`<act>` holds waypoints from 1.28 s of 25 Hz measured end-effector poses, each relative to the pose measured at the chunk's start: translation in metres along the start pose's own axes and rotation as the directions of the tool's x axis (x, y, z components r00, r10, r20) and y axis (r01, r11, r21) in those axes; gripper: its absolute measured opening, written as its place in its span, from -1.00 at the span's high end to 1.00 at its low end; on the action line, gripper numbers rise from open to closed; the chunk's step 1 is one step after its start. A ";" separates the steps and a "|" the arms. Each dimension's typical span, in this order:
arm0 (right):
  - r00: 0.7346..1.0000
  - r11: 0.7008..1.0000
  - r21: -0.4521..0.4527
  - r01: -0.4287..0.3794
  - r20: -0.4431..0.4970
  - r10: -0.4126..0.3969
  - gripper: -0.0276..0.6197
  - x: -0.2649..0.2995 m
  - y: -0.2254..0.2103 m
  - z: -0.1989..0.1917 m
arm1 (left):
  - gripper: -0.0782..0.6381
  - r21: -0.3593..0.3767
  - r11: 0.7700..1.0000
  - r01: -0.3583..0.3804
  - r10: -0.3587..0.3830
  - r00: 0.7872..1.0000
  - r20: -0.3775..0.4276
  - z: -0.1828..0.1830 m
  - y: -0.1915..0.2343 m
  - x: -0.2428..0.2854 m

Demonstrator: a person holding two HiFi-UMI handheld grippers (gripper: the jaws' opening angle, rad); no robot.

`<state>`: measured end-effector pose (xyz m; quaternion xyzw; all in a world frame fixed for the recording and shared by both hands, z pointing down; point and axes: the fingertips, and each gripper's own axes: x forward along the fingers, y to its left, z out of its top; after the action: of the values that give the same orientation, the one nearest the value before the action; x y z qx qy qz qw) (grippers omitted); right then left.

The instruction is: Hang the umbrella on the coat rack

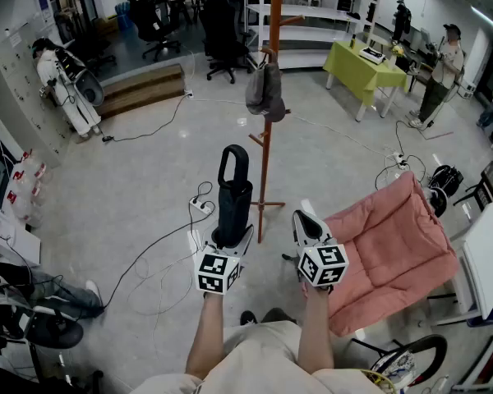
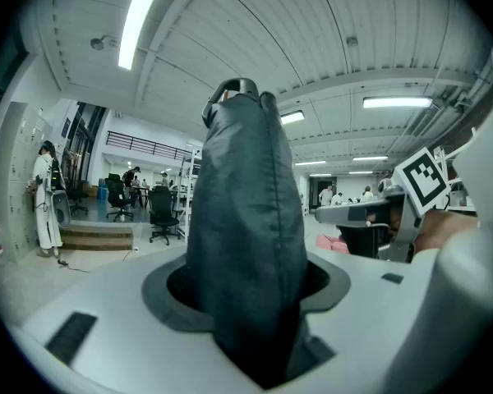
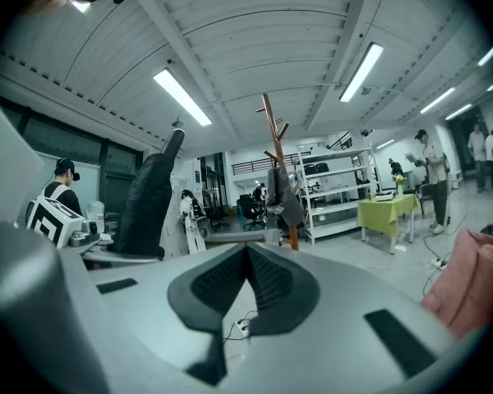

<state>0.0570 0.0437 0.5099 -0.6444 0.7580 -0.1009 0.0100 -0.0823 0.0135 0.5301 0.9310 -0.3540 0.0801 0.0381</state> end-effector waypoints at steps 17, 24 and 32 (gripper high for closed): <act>0.998 0.998 -0.042 -0.054 0.024 0.055 0.91 0.000 -0.006 0.010 | 0.07 -0.002 1.000 -0.017 0.017 0.999 0.046 0.015 0.005 -0.004; 0.982 0.976 -0.112 -0.189 -0.017 0.189 0.91 0.018 0.008 0.012 | 0.07 -0.003 0.999 -0.047 0.047 0.998 0.052 0.025 0.013 0.010; 0.989 0.989 -0.016 -0.148 -0.019 0.148 0.91 0.069 -0.009 0.006 | 0.07 -0.004 0.999 -0.048 0.048 0.998 0.047 0.024 0.053 0.039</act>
<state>0.0553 -0.0258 0.5135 -0.5854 0.8046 -0.0991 0.0050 -0.0857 -0.0546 0.5143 0.9238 -0.3772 0.0586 0.0291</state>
